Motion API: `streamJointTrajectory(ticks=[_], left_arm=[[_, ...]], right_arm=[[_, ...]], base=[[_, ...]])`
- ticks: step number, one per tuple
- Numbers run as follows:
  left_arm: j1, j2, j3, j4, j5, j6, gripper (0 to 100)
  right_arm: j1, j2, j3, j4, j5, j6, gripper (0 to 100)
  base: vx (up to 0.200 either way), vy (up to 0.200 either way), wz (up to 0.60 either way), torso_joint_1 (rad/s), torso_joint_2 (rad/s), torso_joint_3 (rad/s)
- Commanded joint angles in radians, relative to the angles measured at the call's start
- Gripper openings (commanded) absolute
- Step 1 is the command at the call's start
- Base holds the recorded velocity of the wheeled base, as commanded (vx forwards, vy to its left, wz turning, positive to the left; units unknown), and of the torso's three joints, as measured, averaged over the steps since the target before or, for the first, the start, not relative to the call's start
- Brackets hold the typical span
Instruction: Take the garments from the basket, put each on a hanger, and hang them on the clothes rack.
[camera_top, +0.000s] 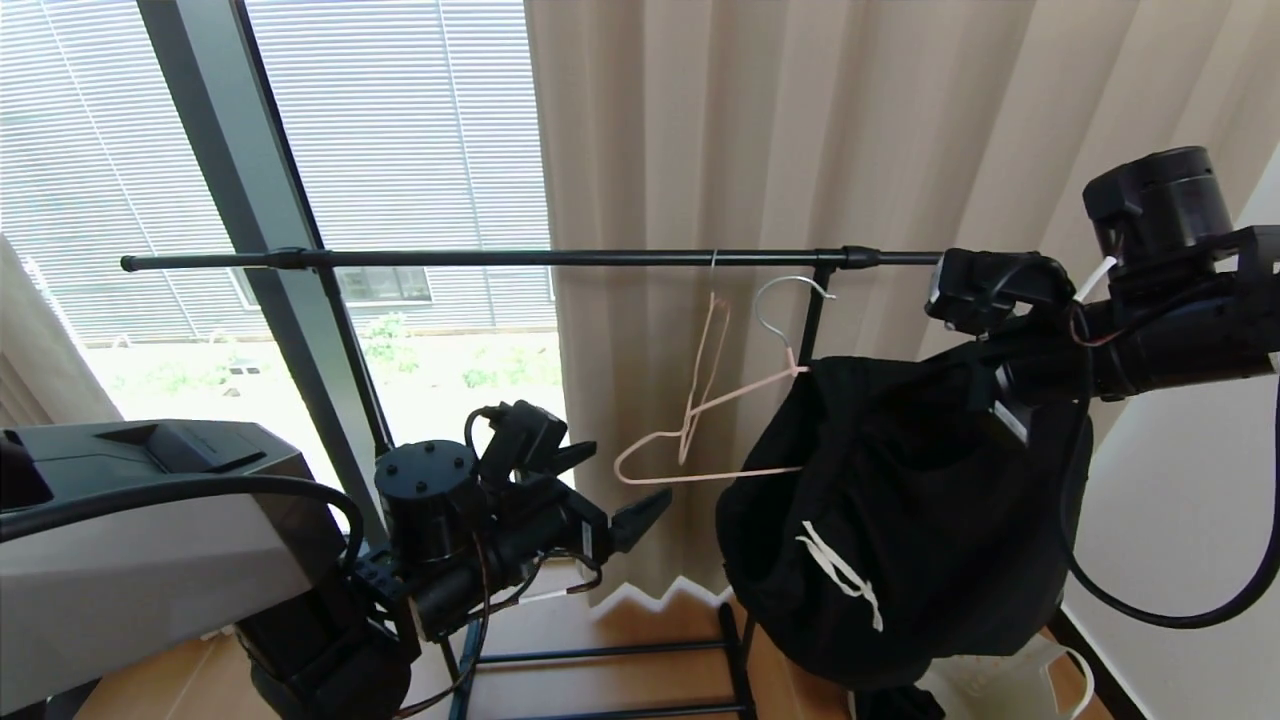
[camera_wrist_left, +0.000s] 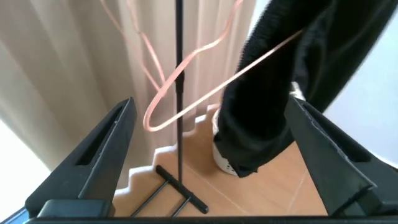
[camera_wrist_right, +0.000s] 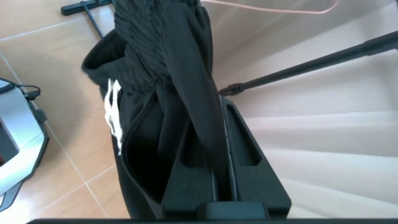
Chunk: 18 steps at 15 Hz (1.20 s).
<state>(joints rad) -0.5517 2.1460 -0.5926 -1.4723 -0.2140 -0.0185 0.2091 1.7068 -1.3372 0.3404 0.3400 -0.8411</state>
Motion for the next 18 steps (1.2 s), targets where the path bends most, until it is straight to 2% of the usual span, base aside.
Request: streamJointTrajectory(ticks=[1,2,4,8,13,15,16,18], left_arm=[[-0.048,0.026,-0.073,0.041,0.093,0.000,100],[-0.062,0.054,-0.092,0.044,0.153,0.003,100],[-0.077,0.063,-0.093,0.043,0.168,0.003,100],[-0.096,0.084,-0.107,0.041,0.173,0.003,100],[-0.126,0.149,-0.153,0.038,0.274,0.008,100],[-0.136,0.175,-0.151,0.027,0.278,0.046,100],[-0.136,0.189,-0.148,-0.002,0.286,0.068,0],[-0.134,0.212,-0.147,-0.075,0.291,0.097,0]], right_arm=[[0.015,-0.039,0.024,-0.031,-0.004,0.028,0],[0.038,-0.047,0.035,-0.057,-0.030,0.066,0],[0.067,-0.049,0.046,-0.109,-0.110,0.146,0],[0.113,-0.062,0.089,-0.175,-0.115,0.203,0],[0.159,-0.073,0.101,-0.216,-0.116,0.283,0],[0.159,-0.076,0.102,-0.221,-0.116,0.306,0],[0.159,-0.081,0.102,-0.221,-0.116,0.309,0],[0.157,-0.081,0.104,-0.222,-0.116,0.310,0]], base=[[0.000,0.000,0.00,0.000,0.00,0.000],[0.000,0.000,0.00,0.000,0.00,0.000],[0.000,0.000,0.00,0.000,0.00,0.000],[0.000,0.000,0.00,0.000,0.00,0.000],[0.000,0.000,0.00,0.000,0.00,0.000],[0.000,0.000,0.00,0.000,0.00,0.000],[0.000,0.000,0.00,0.000,0.00,0.000],[0.000,0.000,0.00,0.000,0.00,0.000]])
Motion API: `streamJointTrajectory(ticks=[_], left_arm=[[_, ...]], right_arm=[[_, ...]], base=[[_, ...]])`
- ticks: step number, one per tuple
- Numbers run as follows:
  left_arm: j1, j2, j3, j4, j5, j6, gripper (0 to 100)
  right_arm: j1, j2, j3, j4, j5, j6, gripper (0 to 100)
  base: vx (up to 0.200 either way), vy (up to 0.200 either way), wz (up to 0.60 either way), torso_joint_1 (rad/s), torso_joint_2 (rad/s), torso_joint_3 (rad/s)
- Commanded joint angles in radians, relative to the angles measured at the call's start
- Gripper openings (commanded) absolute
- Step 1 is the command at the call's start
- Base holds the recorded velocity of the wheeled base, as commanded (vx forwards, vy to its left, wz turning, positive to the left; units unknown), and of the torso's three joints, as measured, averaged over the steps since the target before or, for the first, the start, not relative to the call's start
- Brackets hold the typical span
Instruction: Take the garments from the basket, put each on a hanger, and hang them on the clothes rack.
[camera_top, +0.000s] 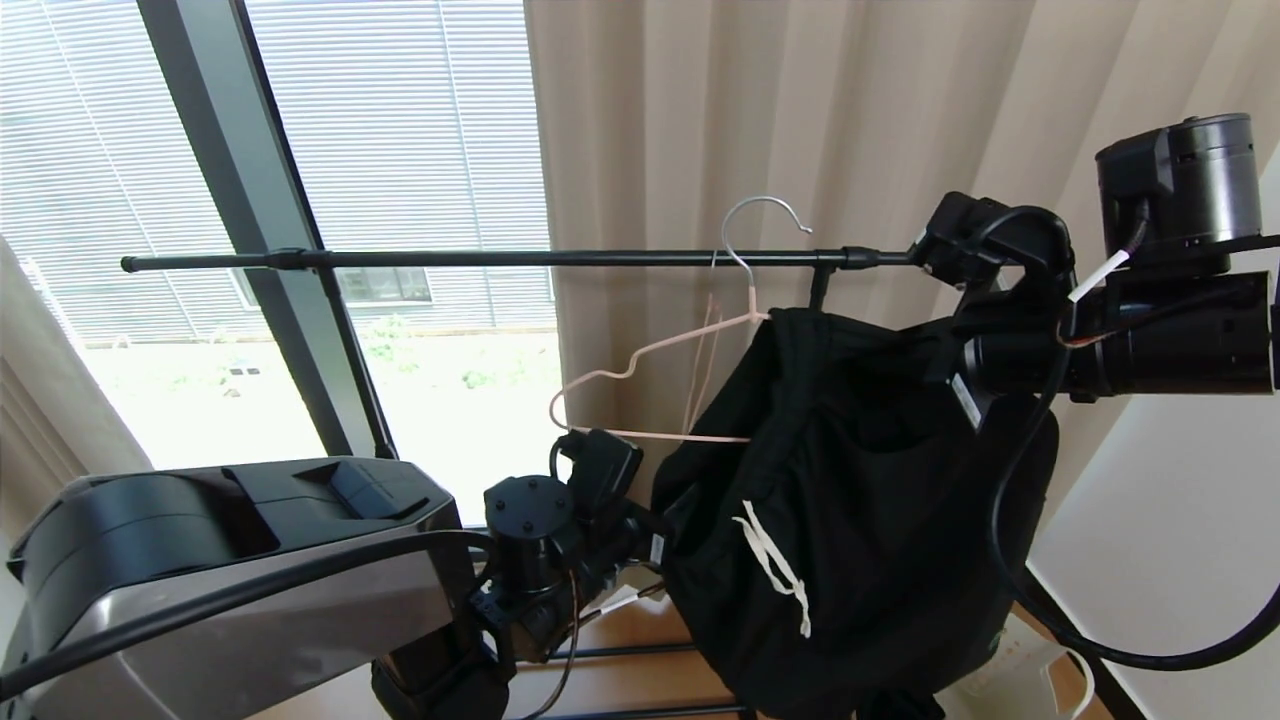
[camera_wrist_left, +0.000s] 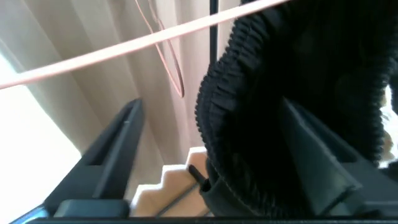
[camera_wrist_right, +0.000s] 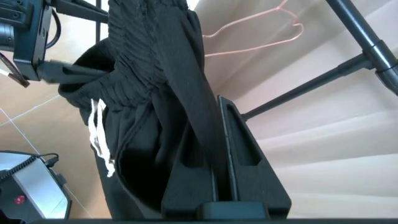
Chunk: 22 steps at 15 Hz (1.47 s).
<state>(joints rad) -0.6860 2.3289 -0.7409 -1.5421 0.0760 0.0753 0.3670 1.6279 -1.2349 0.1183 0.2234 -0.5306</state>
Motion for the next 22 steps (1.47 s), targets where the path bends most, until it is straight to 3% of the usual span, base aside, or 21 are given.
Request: streamJointTrajectory(ticks=[1,4,8,10,16,22], left_arm=[[0.003,0.026,0.000,-0.012,0.001,0.004,0],[0.034,-0.006,0.000,-0.013,0.001,0.006,0],[0.062,-0.016,-0.002,-0.012,-0.007,0.006,0],[0.057,-0.010,0.000,-0.012,-0.008,0.006,0],[0.100,-0.010,-0.020,-0.012,-0.008,0.006,0],[0.121,-0.019,-0.022,-0.010,-0.010,0.006,0]], right_arm=[[-0.005,-0.002,0.002,0.001,0.001,0.000,0],[-0.045,0.003,0.058,-0.032,0.001,0.049,0],[-0.071,0.012,0.183,-0.200,0.005,0.103,0],[-0.071,0.018,0.180,-0.230,0.005,0.149,0],[-0.094,0.012,0.227,-0.241,0.007,0.152,0],[-0.137,0.000,0.379,-0.393,0.010,0.153,0]], base=[[0.000,0.000,0.00,0.000,0.00,0.000],[0.000,0.000,0.00,0.000,0.00,0.000],[0.000,0.000,0.00,0.000,0.00,0.000],[0.000,0.000,0.00,0.000,0.00,0.000],[0.000,0.000,0.00,0.000,0.00,0.000],[0.000,0.000,0.00,0.000,0.00,0.000]])
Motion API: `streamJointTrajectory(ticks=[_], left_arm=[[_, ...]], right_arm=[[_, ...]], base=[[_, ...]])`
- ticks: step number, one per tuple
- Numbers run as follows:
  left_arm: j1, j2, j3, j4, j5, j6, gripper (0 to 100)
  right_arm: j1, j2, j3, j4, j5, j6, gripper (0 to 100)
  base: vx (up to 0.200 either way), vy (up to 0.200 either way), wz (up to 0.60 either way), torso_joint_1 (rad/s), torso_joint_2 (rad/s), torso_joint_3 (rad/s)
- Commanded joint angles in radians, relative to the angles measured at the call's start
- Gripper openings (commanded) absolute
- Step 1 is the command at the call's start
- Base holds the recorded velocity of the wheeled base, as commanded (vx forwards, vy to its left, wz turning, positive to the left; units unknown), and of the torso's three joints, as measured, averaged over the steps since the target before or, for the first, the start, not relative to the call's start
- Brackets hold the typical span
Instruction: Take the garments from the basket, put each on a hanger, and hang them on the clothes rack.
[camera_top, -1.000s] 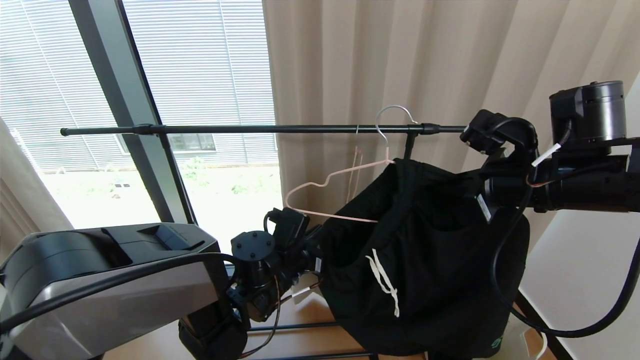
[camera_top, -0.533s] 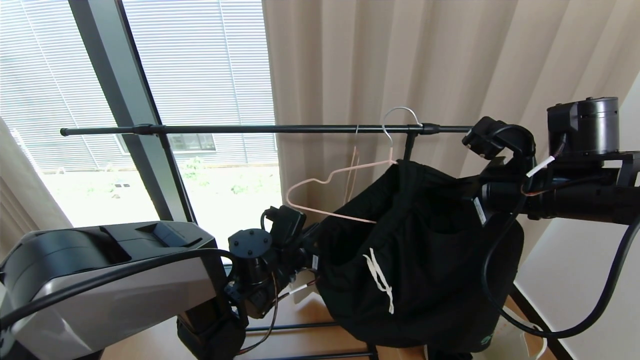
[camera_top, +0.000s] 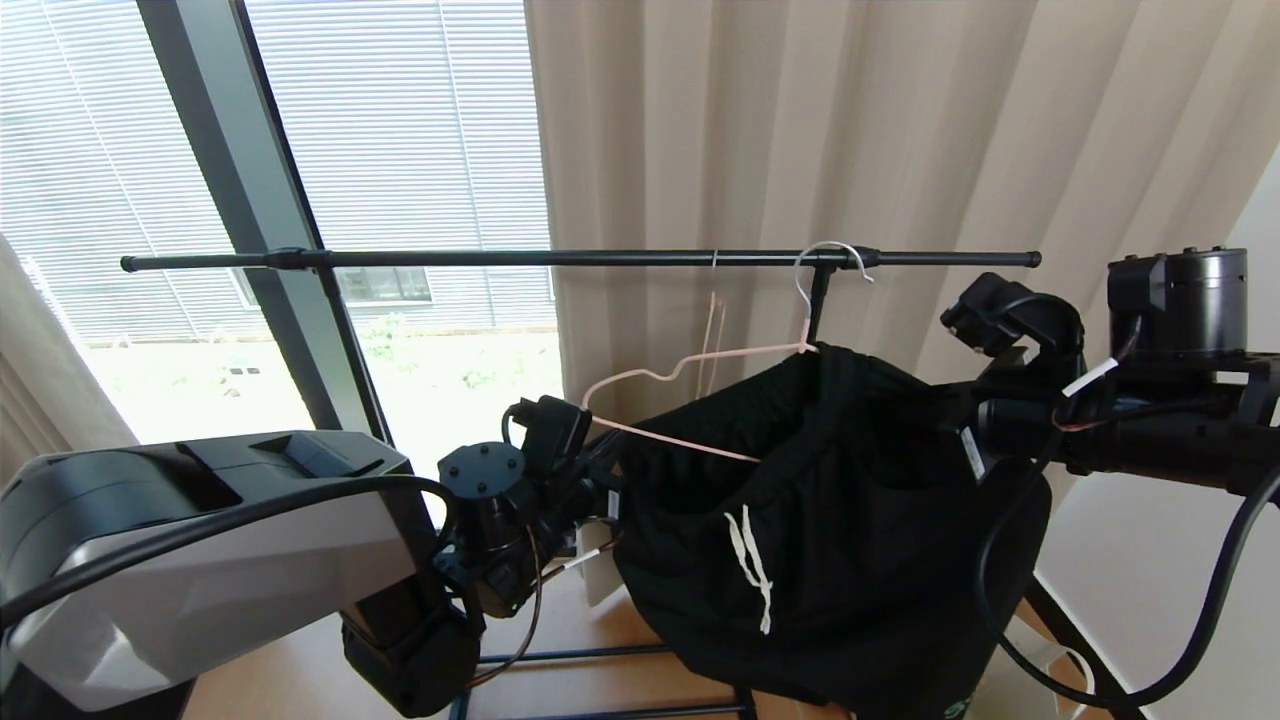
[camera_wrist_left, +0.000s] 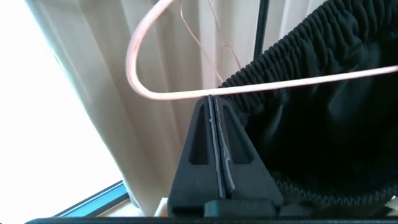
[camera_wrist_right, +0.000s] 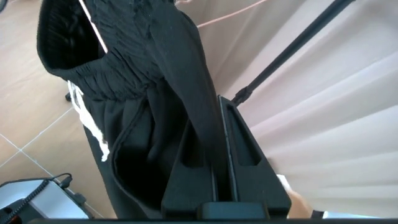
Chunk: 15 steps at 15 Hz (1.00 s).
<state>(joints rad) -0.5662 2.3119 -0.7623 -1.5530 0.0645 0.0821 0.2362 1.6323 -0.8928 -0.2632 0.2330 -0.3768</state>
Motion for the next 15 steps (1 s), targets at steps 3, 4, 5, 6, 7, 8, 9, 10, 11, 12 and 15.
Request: streamJointTrajectory(ticks=[3,4,5,6,7,8,9,10,11,12,15], left_arm=[[0.009,-0.002,-0.009,0.001,0.000,-0.001,0],[0.012,-0.002,-0.009,0.001,0.000,0.001,0],[0.022,-0.002,-0.012,0.002,0.000,0.001,0],[0.025,-0.002,-0.020,0.002,0.000,-0.001,0],[0.032,-0.002,-0.022,0.002,0.000,-0.001,0],[0.042,-0.003,-0.025,0.002,0.000,-0.001,0],[0.052,-0.005,-0.032,0.002,0.000,-0.001,0],[0.058,-0.006,-0.035,0.004,0.000,-0.001,0],[0.060,-0.008,-0.034,0.004,0.000,-0.001,0],[0.058,-0.008,-0.032,0.002,0.000,0.001,0],[0.032,-0.008,-0.011,0.028,-0.005,-0.001,0]], right_arm=[[-0.037,0.017,0.117,-0.146,0.016,-0.002,0],[-0.052,0.012,0.124,-0.153,0.016,-0.002,0],[-0.057,0.012,0.127,-0.153,0.016,-0.005,0],[-0.060,0.014,0.127,-0.153,0.016,-0.007,0],[-0.066,0.014,0.129,-0.153,0.014,-0.010,0],[-0.077,0.011,0.135,-0.154,0.014,-0.013,0],[-0.086,0.011,0.137,-0.154,0.014,-0.028,0],[-0.090,0.012,0.143,-0.154,0.014,-0.053,0],[-0.090,0.012,0.146,-0.154,0.016,-0.065,0],[-0.089,0.012,0.146,-0.156,0.016,-0.067,0],[-0.089,0.015,0.140,-0.157,0.016,-0.067,0]], base=[[0.000,0.000,0.00,0.000,0.00,0.000],[0.000,0.000,0.00,0.000,0.00,0.000],[0.000,0.000,0.00,0.000,0.00,0.000],[0.000,0.000,0.00,0.000,0.00,0.000],[0.000,0.000,0.00,0.000,0.00,0.000],[0.000,0.000,0.00,0.000,0.00,0.000],[0.000,0.000,0.00,0.000,0.00,0.000],[0.000,0.000,0.00,0.000,0.00,0.000],[0.000,0.000,0.00,0.000,0.00,0.000],[0.000,0.000,0.00,0.000,0.00,0.000],[0.000,0.000,0.00,0.000,0.00,0.000]])
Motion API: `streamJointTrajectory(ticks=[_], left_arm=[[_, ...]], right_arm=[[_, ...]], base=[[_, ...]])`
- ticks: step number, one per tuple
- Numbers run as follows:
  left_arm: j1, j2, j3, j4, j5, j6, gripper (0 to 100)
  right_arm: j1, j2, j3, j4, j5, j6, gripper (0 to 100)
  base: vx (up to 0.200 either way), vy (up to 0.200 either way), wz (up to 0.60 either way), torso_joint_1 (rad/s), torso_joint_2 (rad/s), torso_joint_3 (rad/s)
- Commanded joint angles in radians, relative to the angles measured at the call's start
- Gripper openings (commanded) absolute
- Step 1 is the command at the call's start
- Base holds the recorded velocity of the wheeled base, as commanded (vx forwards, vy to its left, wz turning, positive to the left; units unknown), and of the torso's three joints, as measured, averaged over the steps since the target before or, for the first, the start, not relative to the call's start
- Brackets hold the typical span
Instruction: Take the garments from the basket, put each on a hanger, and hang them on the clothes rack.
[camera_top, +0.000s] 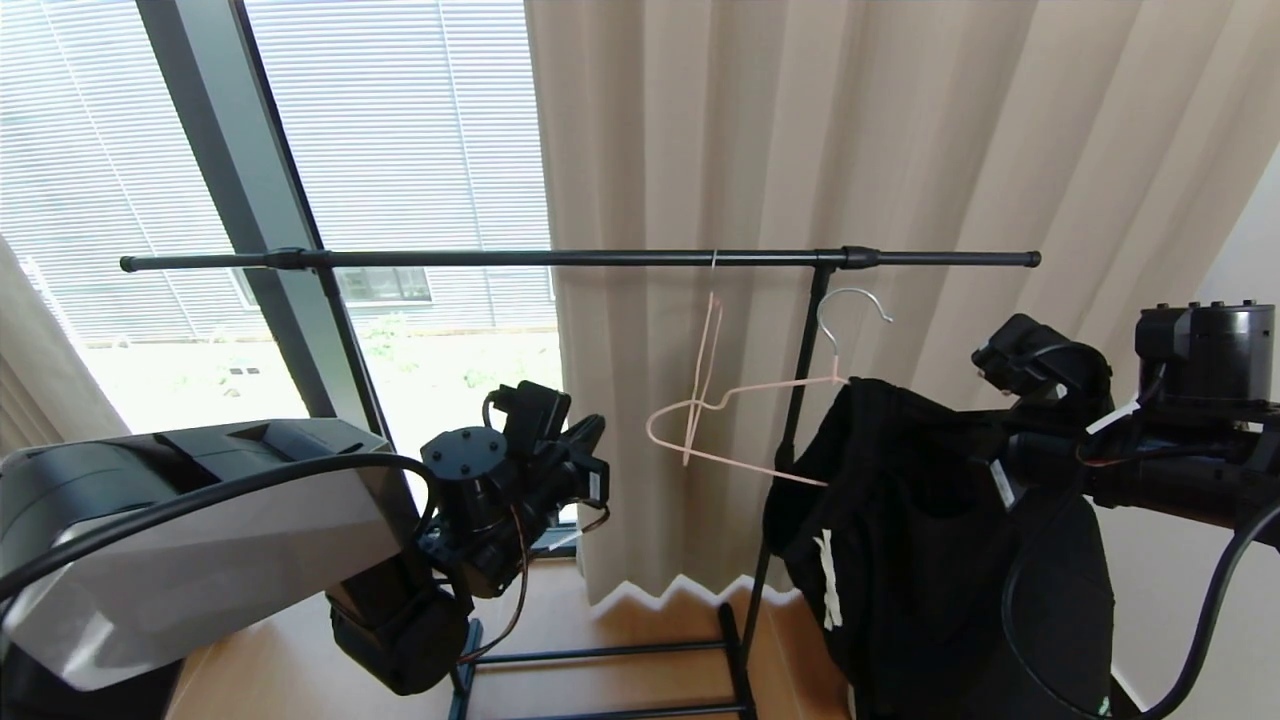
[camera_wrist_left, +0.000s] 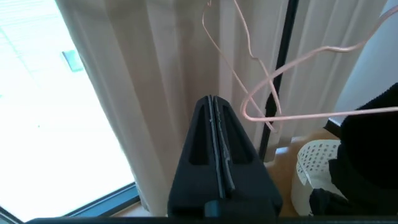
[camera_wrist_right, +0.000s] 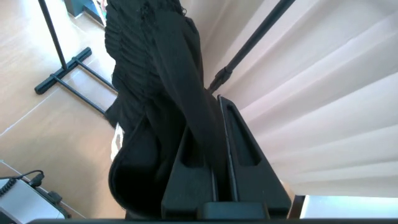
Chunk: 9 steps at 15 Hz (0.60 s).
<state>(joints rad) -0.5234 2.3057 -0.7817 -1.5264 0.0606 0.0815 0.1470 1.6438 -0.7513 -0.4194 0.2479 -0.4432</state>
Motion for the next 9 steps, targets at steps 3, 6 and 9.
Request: streamJointTrajectory(ticks=[3,6,9], left_arm=[[-0.066,-0.103,0.032,0.212,0.005,-0.037,100],[-0.122,-0.114,0.042,0.224,-0.002,-0.097,100],[-0.182,-0.123,0.064,0.252,-0.102,-0.209,100]], right_arm=[[0.002,0.011,-0.014,-0.001,0.001,0.009,0],[0.011,0.005,-0.010,-0.001,0.002,0.011,0],[0.036,-0.010,0.000,-0.001,0.007,0.032,0]], base=[[0.000,0.000,0.00,0.000,0.00,0.000],[0.000,0.000,0.00,0.000,0.00,0.000],[0.000,0.000,0.00,0.000,0.00,0.000]])
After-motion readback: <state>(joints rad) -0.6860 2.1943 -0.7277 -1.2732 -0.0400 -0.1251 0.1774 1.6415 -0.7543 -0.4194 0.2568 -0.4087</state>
